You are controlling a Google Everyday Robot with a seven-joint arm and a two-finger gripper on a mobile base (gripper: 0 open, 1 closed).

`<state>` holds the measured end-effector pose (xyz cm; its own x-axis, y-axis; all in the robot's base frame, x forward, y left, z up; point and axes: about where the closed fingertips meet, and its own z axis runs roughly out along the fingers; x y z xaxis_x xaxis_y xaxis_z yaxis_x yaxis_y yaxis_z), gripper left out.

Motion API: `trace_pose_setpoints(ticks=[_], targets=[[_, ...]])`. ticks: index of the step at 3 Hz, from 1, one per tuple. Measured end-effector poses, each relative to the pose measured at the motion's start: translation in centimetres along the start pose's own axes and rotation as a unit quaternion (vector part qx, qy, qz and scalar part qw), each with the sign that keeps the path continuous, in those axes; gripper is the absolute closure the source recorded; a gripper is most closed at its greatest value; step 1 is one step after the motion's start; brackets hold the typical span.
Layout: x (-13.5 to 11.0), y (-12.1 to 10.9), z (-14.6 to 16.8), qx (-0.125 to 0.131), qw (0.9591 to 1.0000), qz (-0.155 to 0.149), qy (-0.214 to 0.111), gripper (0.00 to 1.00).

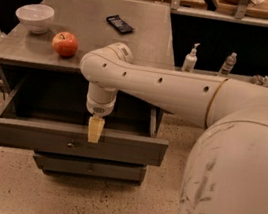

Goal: Close top drawer

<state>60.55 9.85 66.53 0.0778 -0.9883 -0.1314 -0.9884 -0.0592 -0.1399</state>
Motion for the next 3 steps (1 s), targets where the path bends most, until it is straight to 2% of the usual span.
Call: trace_pose_setpoints(ticks=[2, 3], targets=[[-0.02, -0.03, -0.17, 0.0, 1.0, 0.0, 0.0, 0.3], [-0.02, -0.03, -0.18, 0.0, 1.0, 0.0, 0.0, 0.24]])
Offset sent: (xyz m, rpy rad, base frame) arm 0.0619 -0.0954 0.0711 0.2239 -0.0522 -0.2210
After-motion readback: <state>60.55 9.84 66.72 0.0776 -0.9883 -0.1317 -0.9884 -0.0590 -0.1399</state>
